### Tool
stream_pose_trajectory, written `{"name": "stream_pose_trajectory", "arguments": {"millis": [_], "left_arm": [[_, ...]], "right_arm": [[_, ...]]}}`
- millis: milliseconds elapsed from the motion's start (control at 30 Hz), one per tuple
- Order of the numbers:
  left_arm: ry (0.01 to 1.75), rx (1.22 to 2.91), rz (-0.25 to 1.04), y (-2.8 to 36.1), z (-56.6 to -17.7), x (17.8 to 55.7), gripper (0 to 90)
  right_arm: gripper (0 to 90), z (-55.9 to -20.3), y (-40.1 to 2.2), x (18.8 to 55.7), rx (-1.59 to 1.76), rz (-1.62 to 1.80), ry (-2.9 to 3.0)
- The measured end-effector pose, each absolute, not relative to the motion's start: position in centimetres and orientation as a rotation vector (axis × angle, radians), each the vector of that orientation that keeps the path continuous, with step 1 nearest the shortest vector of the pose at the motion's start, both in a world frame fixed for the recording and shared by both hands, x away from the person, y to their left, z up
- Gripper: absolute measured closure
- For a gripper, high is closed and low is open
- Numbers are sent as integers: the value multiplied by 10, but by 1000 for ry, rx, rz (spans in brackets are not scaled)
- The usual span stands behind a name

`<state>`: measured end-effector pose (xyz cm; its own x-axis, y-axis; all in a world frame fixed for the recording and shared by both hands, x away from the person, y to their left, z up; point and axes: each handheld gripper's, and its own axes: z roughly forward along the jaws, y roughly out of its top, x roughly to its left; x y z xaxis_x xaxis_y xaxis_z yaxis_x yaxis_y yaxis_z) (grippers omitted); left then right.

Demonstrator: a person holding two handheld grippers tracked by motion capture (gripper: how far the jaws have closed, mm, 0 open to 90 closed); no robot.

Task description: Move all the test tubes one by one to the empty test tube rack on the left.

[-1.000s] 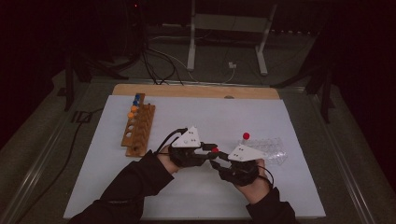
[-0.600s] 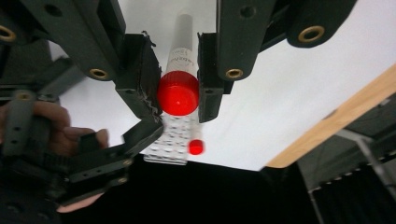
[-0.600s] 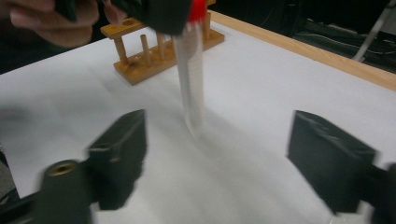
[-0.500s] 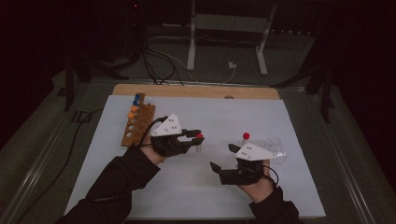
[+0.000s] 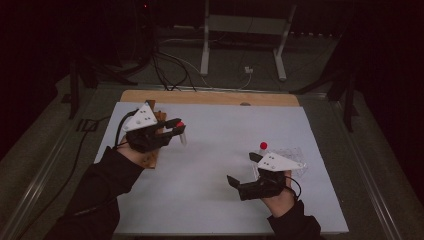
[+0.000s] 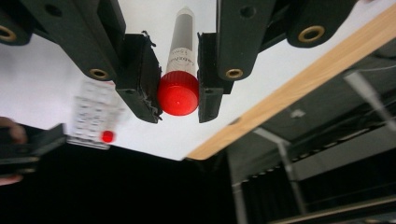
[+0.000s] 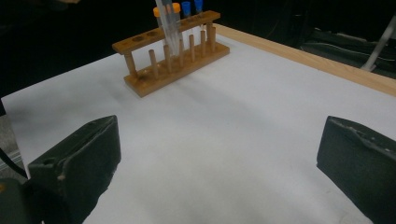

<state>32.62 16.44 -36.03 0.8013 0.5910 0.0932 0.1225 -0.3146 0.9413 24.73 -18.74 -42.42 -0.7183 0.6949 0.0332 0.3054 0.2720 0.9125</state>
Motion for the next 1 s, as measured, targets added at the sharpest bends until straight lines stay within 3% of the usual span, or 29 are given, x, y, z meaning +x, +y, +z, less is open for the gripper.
{"name": "stream_pose_trajectory", "arguments": {"millis": [467, 1000], "left_arm": [[698, 1810, 645, 221, -355, 334, 719], [856, 1809, 729, 259, -380, 350, 719]], "right_arm": [[0, -424, -188, 247, 898, 1440, 2174], [0, -425, -188, 248, 903, 1440, 2181]]}}
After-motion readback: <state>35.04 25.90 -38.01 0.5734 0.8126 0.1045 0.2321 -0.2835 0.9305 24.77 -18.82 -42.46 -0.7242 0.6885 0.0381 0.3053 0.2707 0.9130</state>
